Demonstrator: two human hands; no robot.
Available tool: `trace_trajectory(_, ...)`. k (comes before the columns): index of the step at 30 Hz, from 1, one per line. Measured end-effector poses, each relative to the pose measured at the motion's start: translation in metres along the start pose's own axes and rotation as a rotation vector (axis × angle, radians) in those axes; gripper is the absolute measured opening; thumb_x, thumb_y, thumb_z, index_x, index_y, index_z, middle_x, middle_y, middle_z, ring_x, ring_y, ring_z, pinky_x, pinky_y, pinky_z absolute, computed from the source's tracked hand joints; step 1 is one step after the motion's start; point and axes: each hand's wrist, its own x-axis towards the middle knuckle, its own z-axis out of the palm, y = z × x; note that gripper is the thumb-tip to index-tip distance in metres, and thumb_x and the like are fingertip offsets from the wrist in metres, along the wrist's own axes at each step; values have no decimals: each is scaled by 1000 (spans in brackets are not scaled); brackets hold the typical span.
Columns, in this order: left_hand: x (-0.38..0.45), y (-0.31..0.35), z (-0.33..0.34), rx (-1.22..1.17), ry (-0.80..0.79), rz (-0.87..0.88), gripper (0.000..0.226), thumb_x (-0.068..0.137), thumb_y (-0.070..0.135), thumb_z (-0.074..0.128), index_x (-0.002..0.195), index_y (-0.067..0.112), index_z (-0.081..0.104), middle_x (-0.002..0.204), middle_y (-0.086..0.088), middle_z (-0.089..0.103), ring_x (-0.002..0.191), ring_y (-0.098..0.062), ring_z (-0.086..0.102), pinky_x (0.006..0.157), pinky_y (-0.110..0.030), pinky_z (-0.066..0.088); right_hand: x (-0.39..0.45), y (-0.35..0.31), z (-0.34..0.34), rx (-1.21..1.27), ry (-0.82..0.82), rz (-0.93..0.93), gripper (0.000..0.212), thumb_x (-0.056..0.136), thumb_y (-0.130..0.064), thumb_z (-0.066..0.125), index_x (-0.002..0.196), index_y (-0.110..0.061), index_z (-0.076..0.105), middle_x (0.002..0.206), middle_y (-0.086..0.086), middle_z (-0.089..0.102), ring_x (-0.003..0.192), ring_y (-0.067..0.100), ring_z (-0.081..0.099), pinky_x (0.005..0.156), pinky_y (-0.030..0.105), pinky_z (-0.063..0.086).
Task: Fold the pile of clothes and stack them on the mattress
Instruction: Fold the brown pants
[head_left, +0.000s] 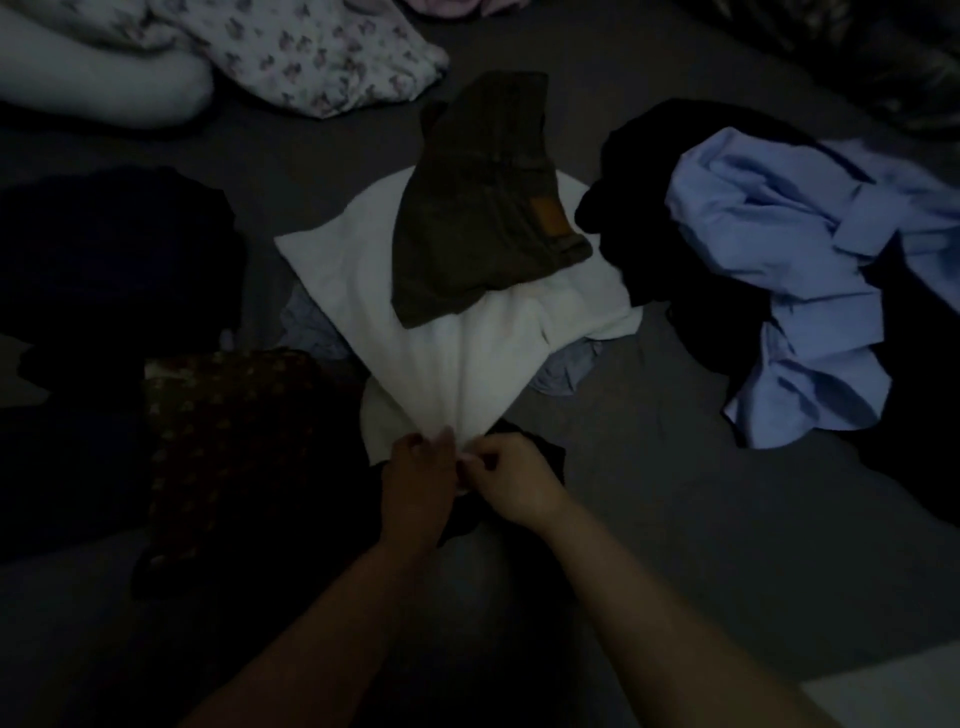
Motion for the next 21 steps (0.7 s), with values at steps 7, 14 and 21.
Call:
trace_trajectory(7, -23, -42, -1, -58, -161, -173, 57, 87, 13, 64, 138, 4, 41, 137, -14, 49, 123, -27, 50, 100, -30, 39, -89, 18, 9, 11, -183, 107, 22, 87, -16, 62, 65, -10, 66, 53, -11, 53, 52, -6, 47, 52, 9, 33)
trace_trajectory(14, -80, -125, -33, 85, -477, -437, 19, 94, 18, 53, 107, 5, 60, 99, -11, 64, 93, -23, 60, 82, -33, 50, -142, 33, 47, -56, -503, 275, 26, 89, -18, 62, 69, -2, 62, 60, -14, 50, 52, -8, 45, 57, 6, 33)
trace_trajectory(21, -100, -163, -71, 295, -509, -312, 31, 93, 26, 55, 113, 4, 65, 110, -10, 67, 107, -21, 61, 81, -19, 45, -94, -11, 15, 413, -114, 429, 35, 94, -30, 53, 116, -5, 61, 97, 10, 62, 85, 25, 59, 76, 27, 49)
